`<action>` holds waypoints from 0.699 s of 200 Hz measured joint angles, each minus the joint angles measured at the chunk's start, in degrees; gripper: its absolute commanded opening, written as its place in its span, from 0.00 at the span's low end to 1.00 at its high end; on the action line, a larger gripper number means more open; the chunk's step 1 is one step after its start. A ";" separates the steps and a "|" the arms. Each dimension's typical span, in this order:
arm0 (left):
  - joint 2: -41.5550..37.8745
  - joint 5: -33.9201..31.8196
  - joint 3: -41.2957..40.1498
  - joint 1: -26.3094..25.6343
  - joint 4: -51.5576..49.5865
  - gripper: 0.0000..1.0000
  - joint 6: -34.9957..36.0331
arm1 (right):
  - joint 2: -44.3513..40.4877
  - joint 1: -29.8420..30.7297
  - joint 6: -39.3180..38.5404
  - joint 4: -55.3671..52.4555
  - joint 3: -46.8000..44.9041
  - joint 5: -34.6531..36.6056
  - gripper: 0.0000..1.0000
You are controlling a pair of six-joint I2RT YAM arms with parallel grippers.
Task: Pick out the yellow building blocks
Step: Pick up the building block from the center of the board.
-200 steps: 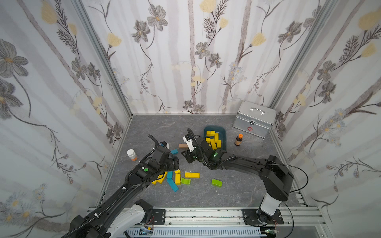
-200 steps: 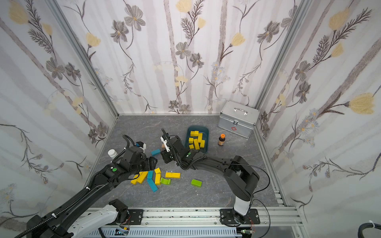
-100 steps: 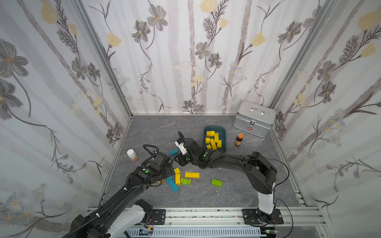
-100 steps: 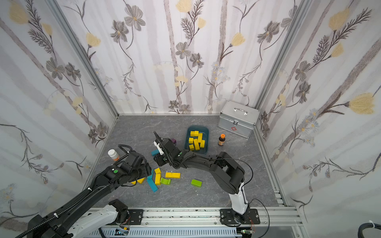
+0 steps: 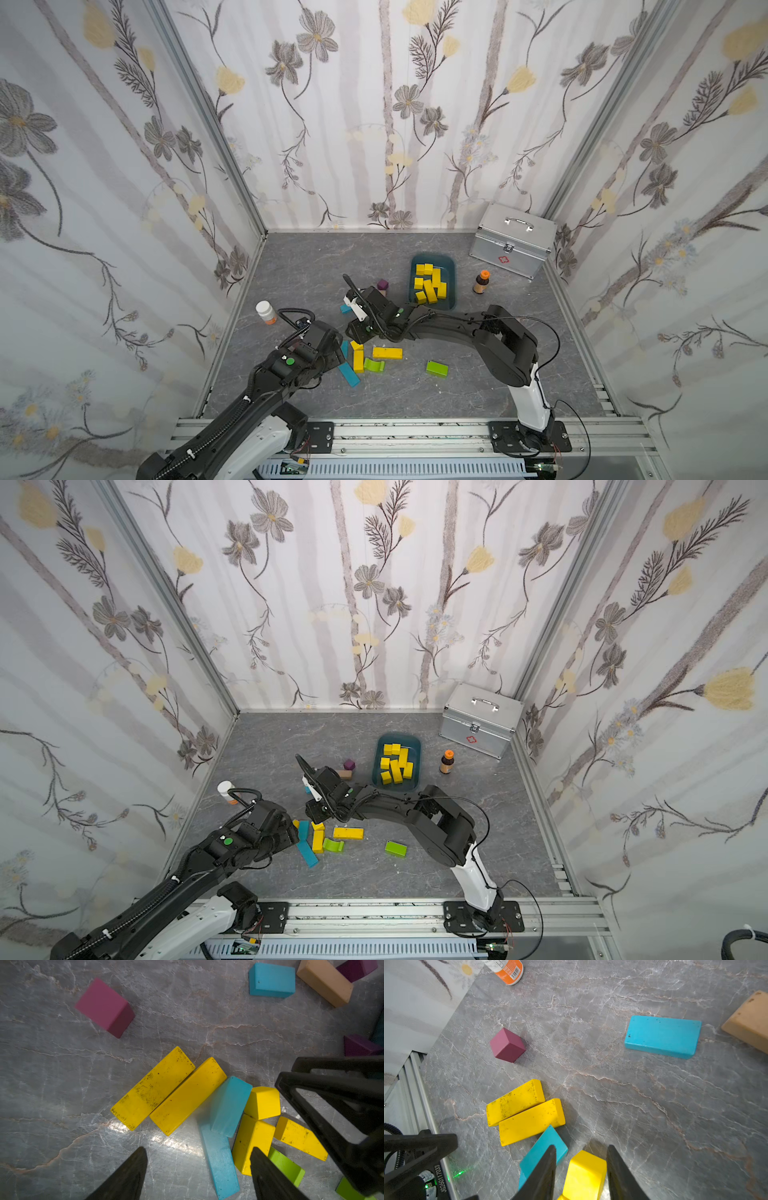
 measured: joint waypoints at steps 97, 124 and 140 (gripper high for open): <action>-3.06 -3.48 -1.09 0.96 -0.76 0.80 0.83 | 1.27 0.20 -0.07 -4.00 1.05 1.51 0.42; -3.34 -3.58 -1.62 0.98 -0.63 0.80 0.85 | 1.27 1.03 -0.61 -4.81 1.09 1.51 0.44; -3.19 -3.58 -1.73 1.01 -0.44 0.80 0.87 | 1.29 1.38 -0.70 -4.98 1.14 1.51 0.45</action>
